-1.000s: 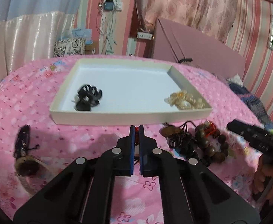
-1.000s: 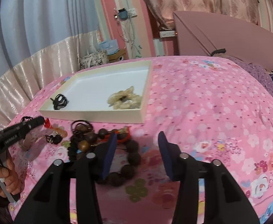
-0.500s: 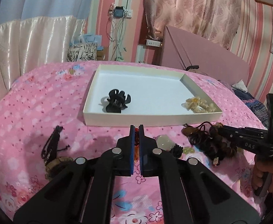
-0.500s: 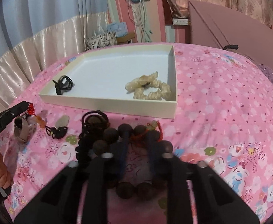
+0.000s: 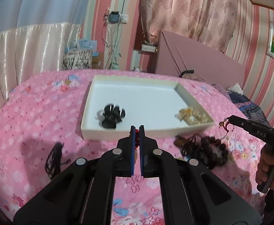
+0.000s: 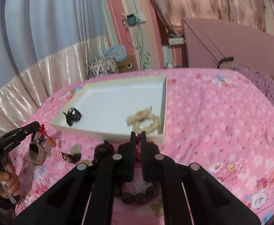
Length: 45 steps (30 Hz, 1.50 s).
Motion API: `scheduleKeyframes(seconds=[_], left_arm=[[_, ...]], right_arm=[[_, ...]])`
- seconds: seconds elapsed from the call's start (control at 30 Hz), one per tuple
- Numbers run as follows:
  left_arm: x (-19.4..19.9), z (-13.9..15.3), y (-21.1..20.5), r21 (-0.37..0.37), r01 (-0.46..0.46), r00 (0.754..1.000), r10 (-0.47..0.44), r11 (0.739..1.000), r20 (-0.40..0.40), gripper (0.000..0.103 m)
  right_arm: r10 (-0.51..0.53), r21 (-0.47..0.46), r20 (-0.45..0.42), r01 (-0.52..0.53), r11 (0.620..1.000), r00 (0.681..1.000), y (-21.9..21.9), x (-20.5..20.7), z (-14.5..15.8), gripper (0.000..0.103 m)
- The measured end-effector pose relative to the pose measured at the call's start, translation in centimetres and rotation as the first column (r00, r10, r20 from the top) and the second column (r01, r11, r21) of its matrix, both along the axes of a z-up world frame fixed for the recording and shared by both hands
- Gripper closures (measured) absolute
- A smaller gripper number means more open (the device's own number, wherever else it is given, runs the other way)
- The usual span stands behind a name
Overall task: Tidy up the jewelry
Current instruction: 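Carry both red charms into the white tray and open both tools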
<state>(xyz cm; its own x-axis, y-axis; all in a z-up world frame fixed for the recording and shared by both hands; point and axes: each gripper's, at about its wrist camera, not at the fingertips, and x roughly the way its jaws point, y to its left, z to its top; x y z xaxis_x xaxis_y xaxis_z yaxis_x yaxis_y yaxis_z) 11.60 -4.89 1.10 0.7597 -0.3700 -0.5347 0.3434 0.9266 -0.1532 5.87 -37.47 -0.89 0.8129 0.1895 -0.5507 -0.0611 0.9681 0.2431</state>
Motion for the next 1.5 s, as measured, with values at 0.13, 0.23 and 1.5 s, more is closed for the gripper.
scheduleKeyframes(seconds=[0.13, 0.23, 1.5], left_arm=[[0.8, 2.4, -0.7, 0.014, 0.014, 0.999, -0.014, 1.0, 0.044, 0.102], [2.0, 3.6, -1.6, 0.021, 0.031, 0.998, -0.032, 0.999, 0.058, 0.102], [12.3, -6.4, -8.2, 0.068, 0.09, 0.978, -0.075, 0.994, -0.196, 0.099]], right_arm=[[0.009, -0.007, 0.037, -0.009, 1.0, 0.999, 0.1, 0.7, 1.8, 0.099], [0.016, -0.004, 0.063, -0.015, 1.0, 0.998, 0.3, 1.4, 3.0, 0.099], [0.176, 0.024, -0.099, -0.174, 0.984, 0.979, 5.6, 11.2, -3.9, 0.095]])
